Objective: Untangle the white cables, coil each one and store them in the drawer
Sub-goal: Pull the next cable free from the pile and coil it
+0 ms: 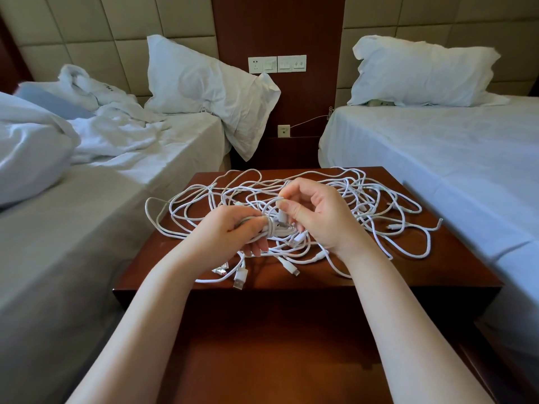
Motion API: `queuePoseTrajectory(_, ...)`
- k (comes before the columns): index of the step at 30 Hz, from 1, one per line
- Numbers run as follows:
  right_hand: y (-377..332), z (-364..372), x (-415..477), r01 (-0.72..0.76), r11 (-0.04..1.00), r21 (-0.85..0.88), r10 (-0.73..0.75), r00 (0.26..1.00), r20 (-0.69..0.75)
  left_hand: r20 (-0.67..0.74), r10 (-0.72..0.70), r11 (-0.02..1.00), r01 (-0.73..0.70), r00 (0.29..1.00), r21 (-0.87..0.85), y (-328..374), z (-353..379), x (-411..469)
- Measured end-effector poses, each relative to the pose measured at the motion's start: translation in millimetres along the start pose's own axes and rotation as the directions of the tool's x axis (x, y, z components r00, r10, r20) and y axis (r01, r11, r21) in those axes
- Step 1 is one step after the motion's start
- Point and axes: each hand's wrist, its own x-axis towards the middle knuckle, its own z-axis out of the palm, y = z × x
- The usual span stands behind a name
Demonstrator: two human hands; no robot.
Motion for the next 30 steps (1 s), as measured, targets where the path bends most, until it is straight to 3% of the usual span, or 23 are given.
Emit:
queuePoseTrajectory(8,-8.0,-7.2,0.3,-0.015,0.999,-0.045,0.017,0.998,0.054,-0.071,-0.015,0.995,0.008,0.997,-0.096,5.3,-1.2,-0.3)
queuePoseTrajectory(13,-4.7,-6.4,2.7,0.05,0.962,-0.269,-0.066,0.997,-0.05,-0.111,-0.026,0.988,0.009,0.993,-0.151,5.3,3.5,-0.7)
queuePoseTrajectory(16,-4.7,-7.5,0.7,-0.03,0.985,-0.169,0.028,1.0,-0.013,-0.139,-0.028,0.988,0.006,0.99,-0.154,6.2,6.8,0.8)
queuePoseTrajectory(19,-4.6,-10.2,-0.1,-0.064,0.998,-0.019,0.064,0.998,-0.005,-0.168,-0.007,0.998,-0.004,0.986,-0.068,10.6,8.9,2.6)
queuePoseTrajectory(23,-1.1,-8.8,0.8,-0.056,0.991,-0.122,0.053,0.998,-0.025,-0.196,-0.012,1.0,0.017,0.981,0.021,11.1,7.5,3.5)
queuePoseTrajectory(27,-2.4,-8.1,-1.0,-0.091,0.993,-0.078,0.089,0.996,-0.028,-0.187,-0.016,0.977,0.054,0.982,0.205,6.1,8.6,3.8)
queuePoseTrajectory(30,-4.4,-5.6,0.6,-0.045,0.978,-0.204,0.027,0.995,-0.091,-0.189,-0.01,0.965,0.059,0.982,0.255,1.4,10.2,4.7)
